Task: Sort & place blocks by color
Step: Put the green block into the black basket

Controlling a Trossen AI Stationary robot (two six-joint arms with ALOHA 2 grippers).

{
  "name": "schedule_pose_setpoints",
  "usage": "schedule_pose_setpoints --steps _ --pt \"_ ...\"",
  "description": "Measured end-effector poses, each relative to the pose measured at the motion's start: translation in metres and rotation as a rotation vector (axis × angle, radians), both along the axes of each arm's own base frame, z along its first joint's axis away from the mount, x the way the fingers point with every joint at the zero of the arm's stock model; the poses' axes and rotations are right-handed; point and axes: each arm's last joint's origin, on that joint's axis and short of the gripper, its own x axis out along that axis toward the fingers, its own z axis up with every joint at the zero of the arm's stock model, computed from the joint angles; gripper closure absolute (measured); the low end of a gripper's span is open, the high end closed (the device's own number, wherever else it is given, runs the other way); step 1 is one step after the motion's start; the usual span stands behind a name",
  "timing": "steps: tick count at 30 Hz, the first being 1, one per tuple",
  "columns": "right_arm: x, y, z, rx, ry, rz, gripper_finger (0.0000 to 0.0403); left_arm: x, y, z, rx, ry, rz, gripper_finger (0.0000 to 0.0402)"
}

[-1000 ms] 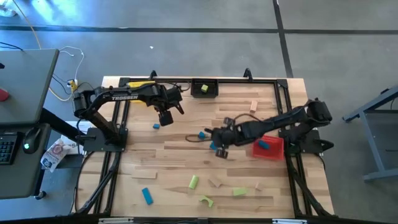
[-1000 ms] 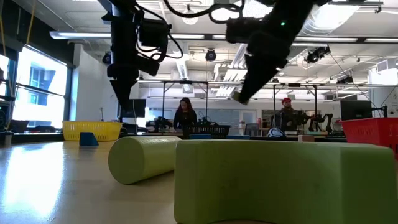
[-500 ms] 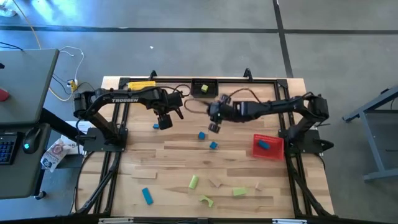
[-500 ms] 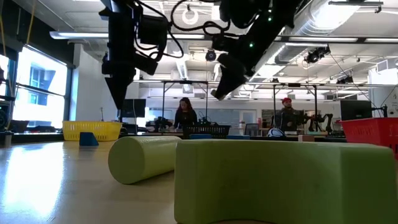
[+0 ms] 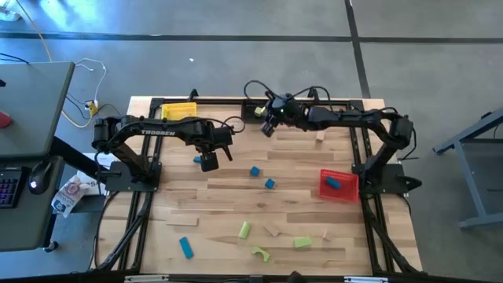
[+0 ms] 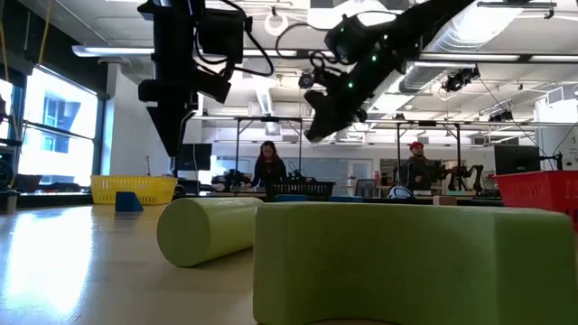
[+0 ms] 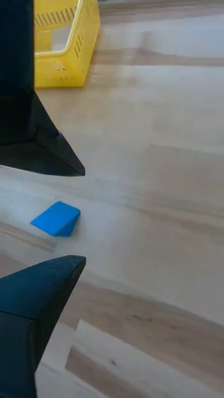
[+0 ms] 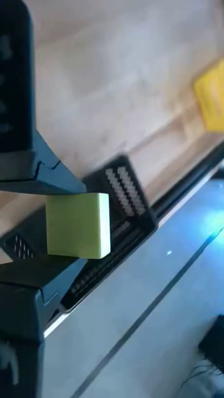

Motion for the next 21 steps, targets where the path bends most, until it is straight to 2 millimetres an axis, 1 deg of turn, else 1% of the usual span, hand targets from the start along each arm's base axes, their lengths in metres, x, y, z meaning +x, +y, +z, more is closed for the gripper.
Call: schedule_pose_setpoints --steps 3,6,9,13,19,21 --pt "-0.001 -0.013 -0.011 0.048 -0.007 -0.029 0.0303 0.002 -0.008 0.0 -0.001 -0.001 -0.017 0.0195" --pt "0.0 -0.022 -0.027 0.095 0.012 -0.042 0.0303 0.004 -0.016 0.0 -0.002 0.002 -0.033 0.0195" --pt "0.001 -0.026 -0.038 0.111 0.036 -0.052 0.0303 0.005 -0.025 0.0 -0.006 0.012 -0.046 0.0195" --pt "0.004 -0.027 -0.052 0.128 0.067 -0.052 0.0303 0.007 -0.039 0.0 -0.007 0.014 -0.054 0.0195" --pt "0.005 -0.029 -0.06 0.131 0.081 -0.075 0.0301 0.01 -0.064 0.0 -0.007 -0.001 -0.067 0.0195" --pt "0.005 -0.029 -0.059 0.108 0.084 -0.096 0.0283 0.01 -0.073 0.0 -0.012 -0.002 -0.071 0.0195"
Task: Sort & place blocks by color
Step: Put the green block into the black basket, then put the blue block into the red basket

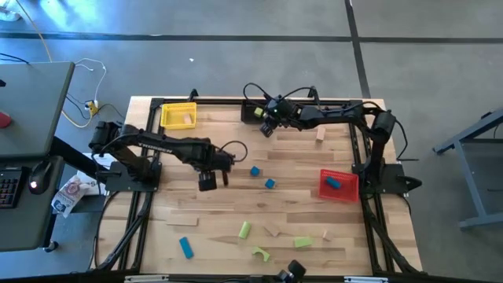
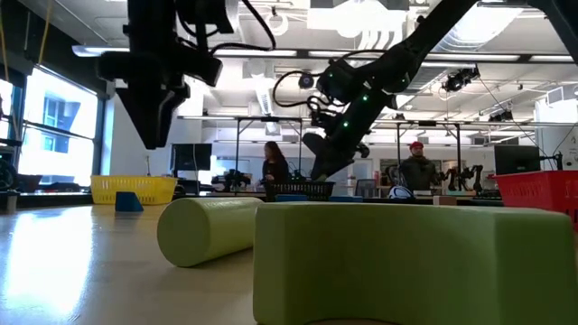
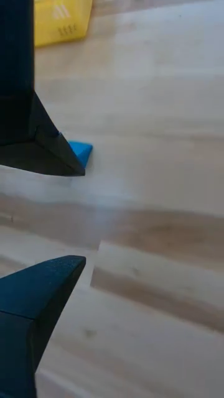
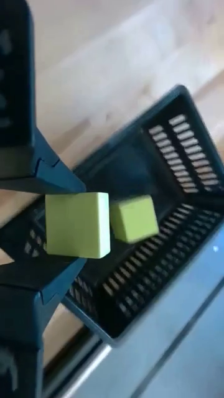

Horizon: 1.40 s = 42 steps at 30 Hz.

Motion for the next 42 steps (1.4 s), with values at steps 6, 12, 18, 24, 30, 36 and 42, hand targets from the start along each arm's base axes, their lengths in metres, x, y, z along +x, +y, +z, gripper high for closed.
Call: schedule_pose_setpoints --steps 6,12,18,24,30,36,42 --pt "-0.001 -0.002 0.0 -0.02 0.005 -0.024 0.0226 -0.004 -0.026 0.0 -0.016 0.022 0.0 0.0195" --pt "-0.001 -0.003 0.001 -0.036 0.014 -0.041 0.0227 -0.008 -0.05 0.0 -0.018 0.025 0.022 0.0195" --pt "-0.002 -0.002 0.006 -0.04 0.001 -0.037 0.0235 -0.014 -0.08 0.0 -0.06 0.014 0.071 0.0195" --pt "-0.002 0.007 0.025 -0.059 -0.045 -0.019 0.0236 -0.024 -0.112 0.0 -0.093 0.007 0.096 0.0195" --pt "-0.001 0.023 0.046 -0.083 -0.1 0.019 0.0236 -0.038 -0.141 0.0 -0.101 0.017 -0.057 0.0195" --pt "0.001 0.036 0.058 -0.098 -0.132 0.049 0.0236 -0.05 -0.166 0.0 -0.12 0.025 -0.243 0.0195" --pt "0.004 0.046 0.06 -0.08 -0.151 0.064 0.0236 -0.058 -0.189 0.0 -0.152 -0.019 -0.51 0.0195"
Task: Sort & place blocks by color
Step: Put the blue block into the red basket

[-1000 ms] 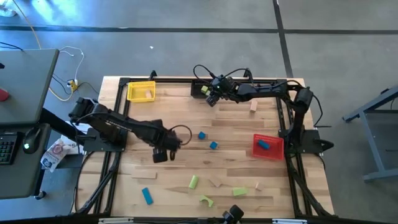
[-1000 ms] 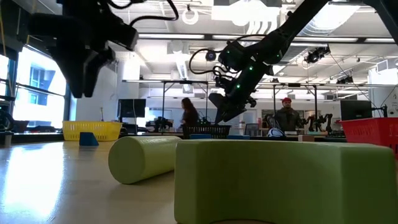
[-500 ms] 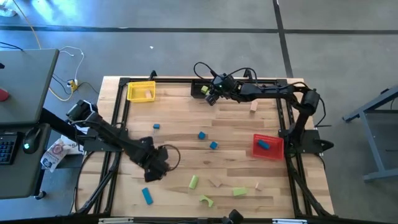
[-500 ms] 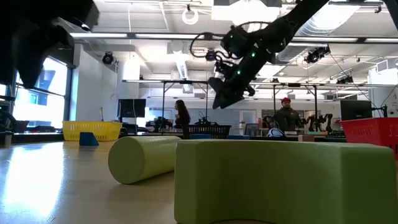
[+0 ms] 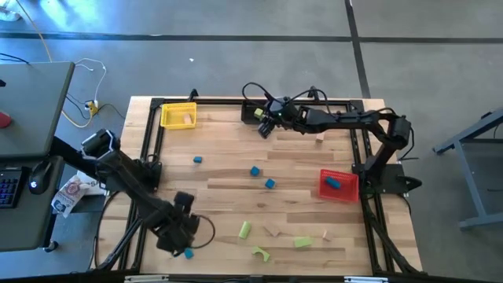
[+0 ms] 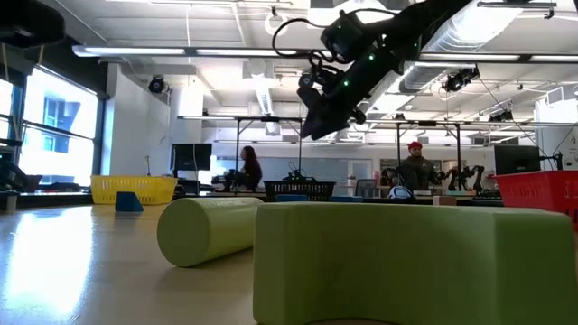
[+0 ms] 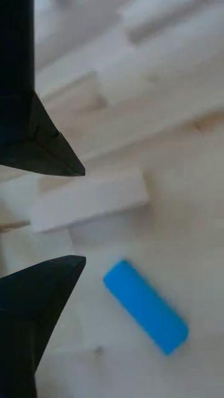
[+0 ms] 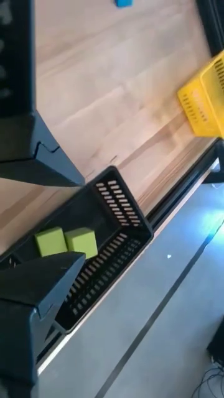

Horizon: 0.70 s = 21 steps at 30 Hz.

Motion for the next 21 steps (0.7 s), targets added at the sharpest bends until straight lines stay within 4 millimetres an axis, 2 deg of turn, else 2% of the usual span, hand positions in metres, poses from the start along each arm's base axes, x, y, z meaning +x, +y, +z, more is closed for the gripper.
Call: schedule_pose_setpoints --steps 4,9,21 --pt "0.0 0.009 0.004 0.0 0.001 0.026 0.0236 0.001 -0.012 0.001 -0.041 -0.068 -0.153 0.0195" --pt "-0.003 0.019 0.02 0.003 -0.044 0.034 0.0236 0.006 -0.02 0.002 -0.077 -0.15 -0.288 0.0195" --pt "-0.018 0.033 0.056 -0.027 -0.149 0.058 0.0236 0.007 -0.024 -0.001 -0.072 -0.153 -0.314 0.0195"
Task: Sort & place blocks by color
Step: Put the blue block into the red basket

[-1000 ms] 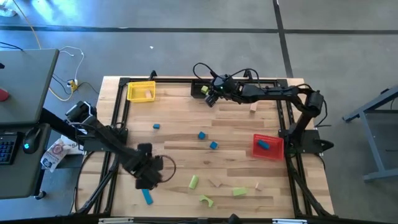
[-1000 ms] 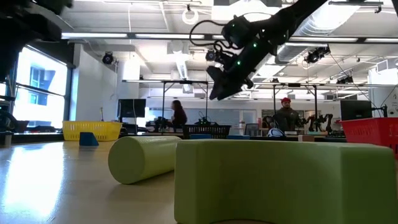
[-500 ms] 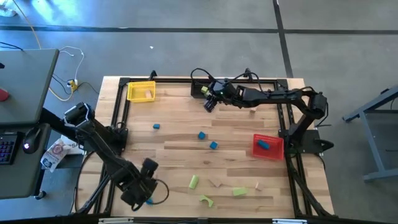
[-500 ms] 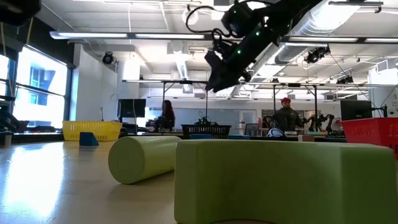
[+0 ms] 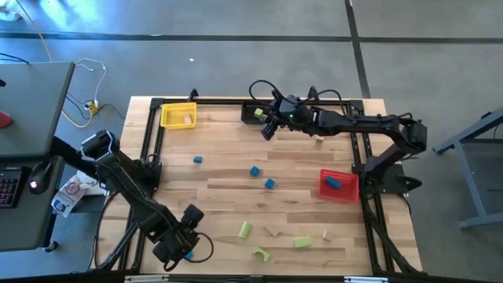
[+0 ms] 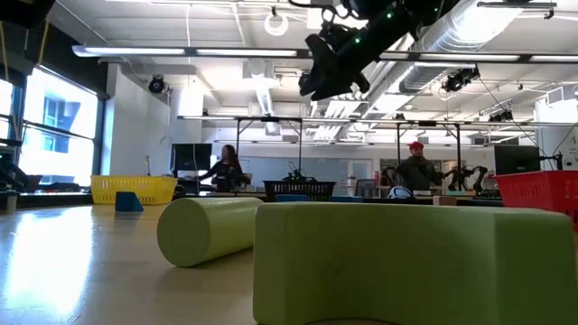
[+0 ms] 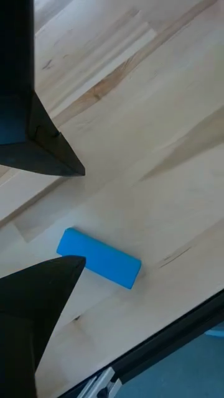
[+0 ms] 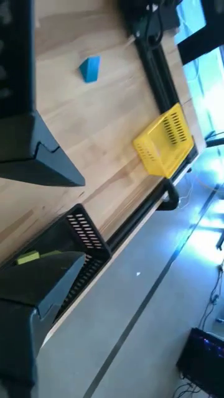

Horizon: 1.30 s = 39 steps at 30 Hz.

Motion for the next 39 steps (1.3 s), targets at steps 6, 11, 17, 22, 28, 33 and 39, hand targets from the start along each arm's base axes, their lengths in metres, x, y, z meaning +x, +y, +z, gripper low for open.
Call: schedule_pose_setpoints --steps 6,11,17,22,28,33,39 --pt "-0.003 0.004 0.006 0.014 -0.026 -0.001 0.0236 0.001 -0.011 -0.021 0.037 0.064 -0.027 0.0195" --pt "-0.004 0.005 0.005 0.021 -0.009 0.002 0.0236 0.0 -0.022 -0.036 0.054 0.085 -0.052 0.0195" --pt "-0.005 0.006 0.002 0.044 0.011 -0.008 0.0236 -0.001 -0.032 -0.05 0.051 0.119 -0.072 0.0195" --pt "-0.005 0.008 0.0 0.061 0.03 0.007 0.0236 0.0 -0.034 -0.06 0.076 0.141 -0.066 0.0195" --pt "-0.003 0.018 -0.002 0.083 0.05 0.065 0.0236 0.001 -0.035 -0.073 0.115 0.166 -0.063 0.0195" --pt "-0.001 0.028 -0.003 0.081 0.068 0.099 0.0236 0.002 -0.036 -0.082 0.134 0.192 -0.064 0.0195" --pt "0.001 0.047 -0.006 0.125 0.09 0.216 0.0236 0.004 -0.034 -0.082 0.13 0.19 -0.009 0.0209"
